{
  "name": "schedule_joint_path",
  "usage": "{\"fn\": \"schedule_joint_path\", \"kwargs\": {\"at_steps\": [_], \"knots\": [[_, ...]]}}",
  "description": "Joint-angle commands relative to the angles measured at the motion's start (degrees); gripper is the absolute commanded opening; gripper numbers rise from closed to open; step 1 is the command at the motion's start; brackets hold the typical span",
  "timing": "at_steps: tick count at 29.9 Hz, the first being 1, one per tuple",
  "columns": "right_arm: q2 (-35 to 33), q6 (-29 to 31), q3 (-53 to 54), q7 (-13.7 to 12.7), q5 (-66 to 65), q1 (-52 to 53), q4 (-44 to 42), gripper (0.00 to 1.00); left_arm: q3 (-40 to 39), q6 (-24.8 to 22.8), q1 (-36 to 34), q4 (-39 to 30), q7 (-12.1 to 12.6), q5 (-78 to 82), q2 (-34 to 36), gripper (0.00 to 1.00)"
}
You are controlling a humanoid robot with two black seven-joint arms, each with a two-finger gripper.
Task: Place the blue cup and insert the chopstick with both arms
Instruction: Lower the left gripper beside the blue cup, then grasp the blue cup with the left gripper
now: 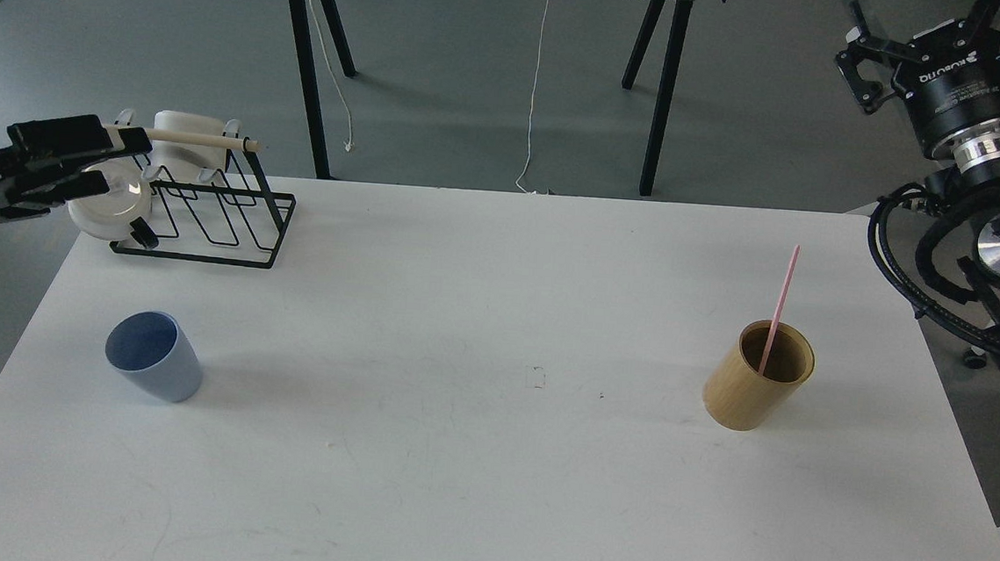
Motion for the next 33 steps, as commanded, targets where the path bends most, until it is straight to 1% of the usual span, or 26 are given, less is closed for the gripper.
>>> {"fn": "schedule_joint_path", "kwargs": {"at_steps": [1,3,5,6,10,13,17,19,21,29,33], "knots": [[-0.1,0.0,0.5,0.1,0.0,0.0,0.0,1.00,0.0,0.0,3.1,0.3,-3.8,5.4,0.4,0.96],[-0.1,0.0,0.6,0.1,0.0,0.0,0.0,1.00,0.1,0.7,5.2,0.4,-5.9,9.7,0.6,0.95],[-0.1,0.0,0.6,0.1,0.0,0.0,0.0,1.00,0.9,4.0,7.8,0.4,-8.9,15.6,0.7,0.94],[-0.1,0.0,0.6,0.1,0.0,0.0,0.0,1.00,1.5,5.7,8.6,0.4,-9.8,18.4,0.6,0.94],[-0.1,0.0,0.6,0.1,0.0,0.0,0.1,1.00,5.5,17.2,9.5,2.9,-9.8,29.9,-0.4,0.93],[0.0,0.0,0.6,0.1,0.0,0.0,0.1,1.00,9.1,22.4,9.3,6.8,-9.8,33.8,-2.5,0.92],[0.0,0.0,0.6,0.1,0.0,0.1,0.1,1.00,10.0,24.8,9.3,12.3,-9.8,36.0,-6.3,0.84],[0.0,0.0,0.6,0.1,0.0,0.2,0.1,1.00,10.0,26.1,9.3,16.3,-9.8,38.0,-8.8,0.79],[0.0,0.0,0.6,0.1,0.0,0.2,0.2,1.00,10.0,27.3,9.3,19.1,-9.8,39.5,-11.0,0.77],[-0.1,0.0,0.6,0.1,0.0,0.2,0.1,1.00,9.9,27.7,9.0,20.0,-9.8,39.8,-12.3,0.68],[-0.2,0.0,0.6,0.1,0.0,0.2,0.1,1.00,10.0,27.7,8.5,20.0,-9.8,39.8,-14.0,0.56]]}}
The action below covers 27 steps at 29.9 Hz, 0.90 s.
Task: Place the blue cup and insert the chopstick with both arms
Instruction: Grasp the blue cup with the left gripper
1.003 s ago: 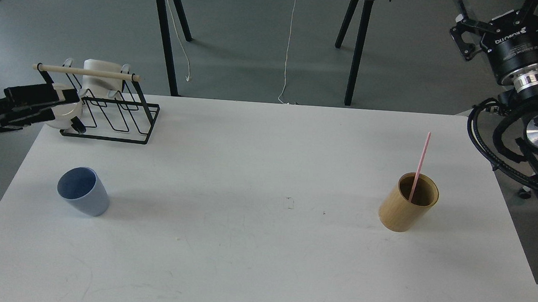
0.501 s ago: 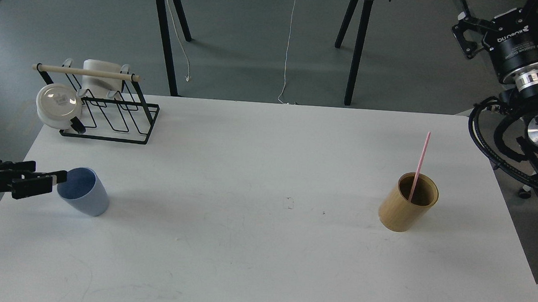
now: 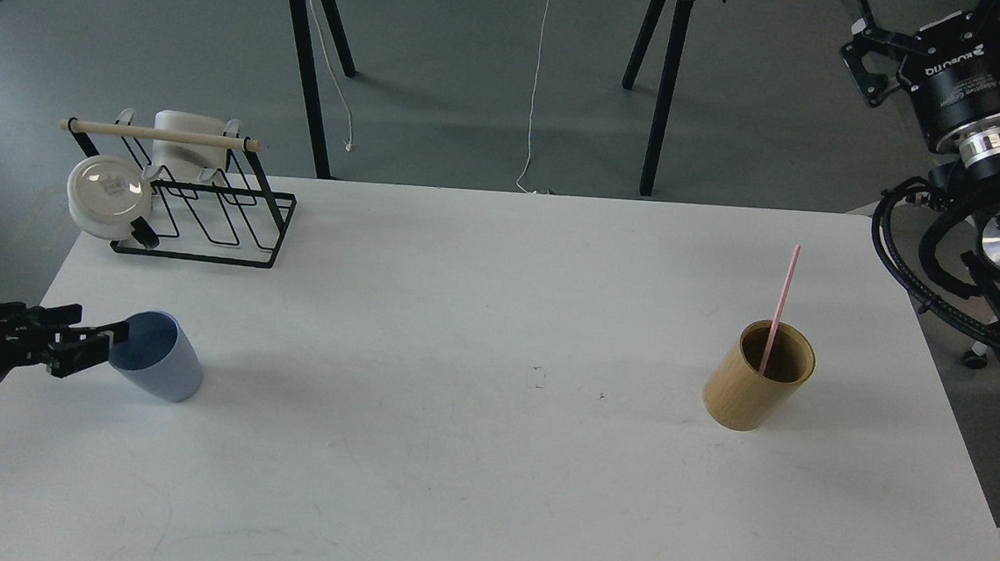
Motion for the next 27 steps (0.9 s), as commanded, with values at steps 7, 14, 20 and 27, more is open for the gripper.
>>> {"fn": "schedule_joint_path", "kwargs": {"at_steps": [7,14,20,27], "knots": [[0.0,0.0,0.0,0.0,0.0,-0.1,0.0,1.00,0.1,-0.1,-0.2,0.1,0.0,0.0,-2.5,0.51],[0.0,0.0,0.1,0.1,0.0,-0.1,0.0,1.00,0.2,-0.5,0.3,0.1,0.0,0.1,-2.4,0.17],[0.0,0.0,0.0,0.0,0.0,-0.1,0.0,1.00,0.2,-0.6,0.3,0.0,0.0,0.1,-2.5,0.10],[-0.1,0.0,0.0,0.0,0.0,-0.1,0.0,1.00,0.0,-2.2,-3.4,-1.9,0.0,0.2,-1.9,0.07]]}}
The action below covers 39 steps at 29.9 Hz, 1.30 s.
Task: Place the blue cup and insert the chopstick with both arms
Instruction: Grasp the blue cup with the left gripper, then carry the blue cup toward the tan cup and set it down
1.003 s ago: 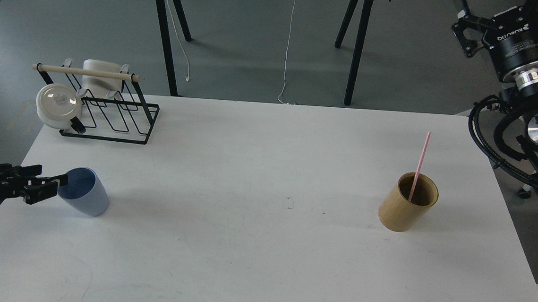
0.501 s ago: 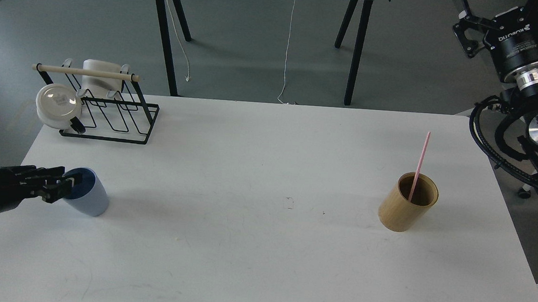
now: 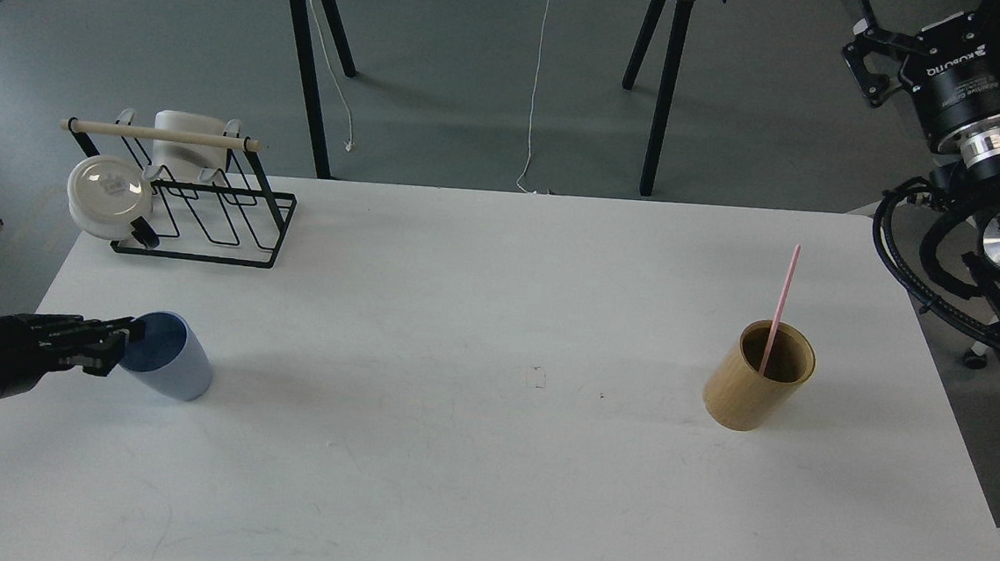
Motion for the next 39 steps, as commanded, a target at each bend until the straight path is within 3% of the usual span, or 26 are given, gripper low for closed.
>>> {"fn": "schedule_joint_path", "kwargs": {"at_steps": [1,6,11,14,21,27,33,39], "knots": [[-0.3,0.0,0.1,-0.1,0.0,0.0,0.0,1.00,-0.1,-1.3,-3.8,-2.0,0.0,0.1,0.6,0.07],[-0.8,0.0,0.1,-0.2,-0.1,0.6,-0.1,1.00,-0.2,-5.2,-7.1,-9.8,0.0,0.2,3.9,0.07],[-3.1,0.0,-0.3,-0.7,-0.5,4.8,-0.3,1.00,-0.2,-14.6,-15.1,-15.5,0.0,1.2,2.6,0.06],[-4.4,0.0,-0.7,-0.8,-0.5,7.5,-0.6,1.00,-0.2,-18.0,-19.1,-16.1,1.1,4.8,-2.0,0.05],[-5.1,-1.9,-0.7,-0.9,-2.3,10.8,-0.3,1.00,-0.1,-26.6,-25.3,-15.8,5.0,20.2,-21.5,0.05],[-5.2,-3.6,-0.7,-0.9,-2.5,10.9,-0.1,1.00,0.1,-26.6,-25.6,-14.7,6.5,26.5,-33.2,0.05],[-5.1,-3.7,-0.7,-0.9,-2.5,10.9,-0.1,1.00,2.0,-26.6,-25.3,-8.8,6.7,26.5,-43.0,0.05],[-5.1,-3.7,-0.8,-0.9,-2.5,10.7,0.0,1.00,2.2,-26.6,-25.2,-3.5,10.6,26.5,-48.0,0.06]]}}
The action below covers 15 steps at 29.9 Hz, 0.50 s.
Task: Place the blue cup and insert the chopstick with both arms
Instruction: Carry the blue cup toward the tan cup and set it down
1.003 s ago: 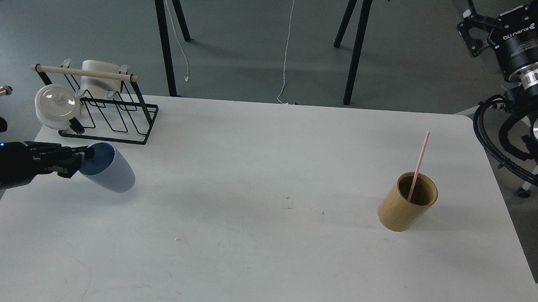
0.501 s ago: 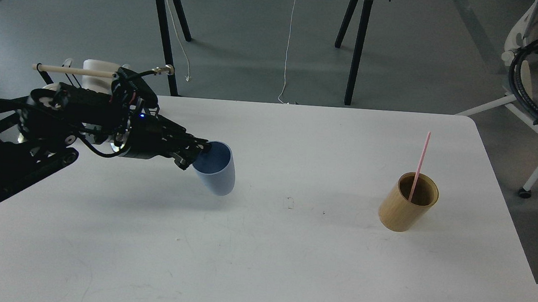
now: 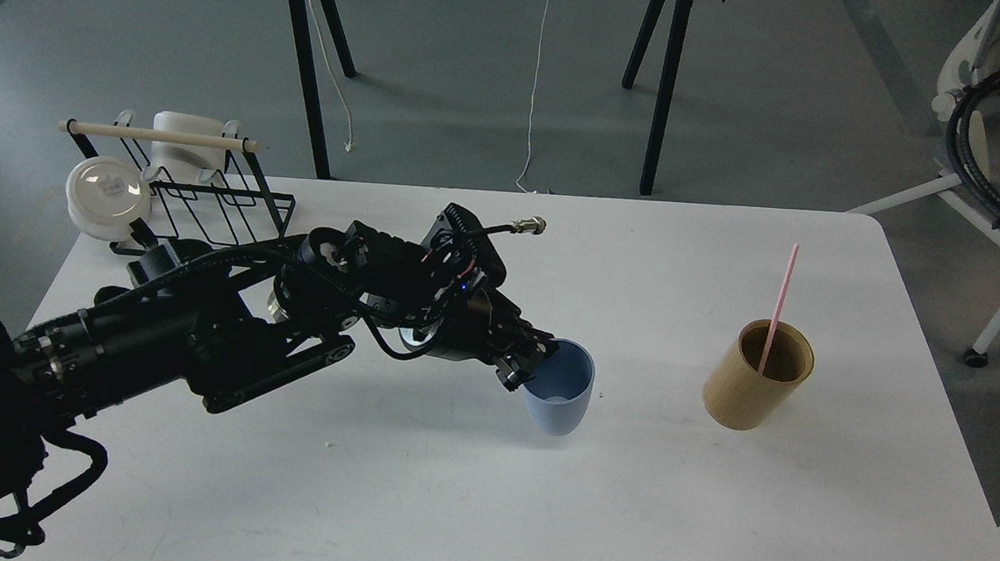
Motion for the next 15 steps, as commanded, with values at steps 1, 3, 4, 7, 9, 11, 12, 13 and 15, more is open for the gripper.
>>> {"fn": "schedule_joint_path", "kwargs": {"at_steps": [1,3,4,7,9,11,12,13,15], "knots": [[0.0,0.0,-0.1,0.0,0.0,-0.2,0.0,1.00,0.1,0.0,0.1,3.2,2.1,0.0,-2.6,0.06],[0.0,0.0,-0.1,0.0,0.0,-0.2,0.0,1.00,0.0,0.0,0.0,5.1,2.2,0.0,-4.0,0.06],[0.0,0.0,-0.1,0.0,0.0,-0.2,0.0,1.00,0.1,0.0,0.0,6.2,2.2,0.0,-4.4,0.06],[-0.1,0.0,-0.1,0.0,-0.1,-0.3,0.0,1.00,0.1,0.0,0.0,7.3,2.2,0.0,-4.9,0.06],[-0.1,0.0,-0.1,0.0,-0.1,-0.4,0.0,1.00,0.1,0.0,0.1,7.3,2.2,0.0,-4.9,0.06],[-0.1,0.0,-0.1,0.0,-0.1,-0.5,0.0,1.00,0.1,0.0,0.1,7.3,2.1,0.0,-4.9,0.06],[-0.1,0.1,-0.1,0.0,-0.1,-0.6,0.0,1.00,0.1,0.0,0.1,7.3,2.1,0.0,-4.9,0.07],[-0.1,0.2,-0.1,0.0,-0.1,-0.6,0.0,1.00,0.1,0.0,0.1,7.3,2.1,0.0,-4.9,0.07],[0.0,0.2,-0.1,0.0,-0.1,-0.7,0.0,1.00,0.0,0.0,0.1,7.3,2.1,0.0,-4.9,0.11]]}}
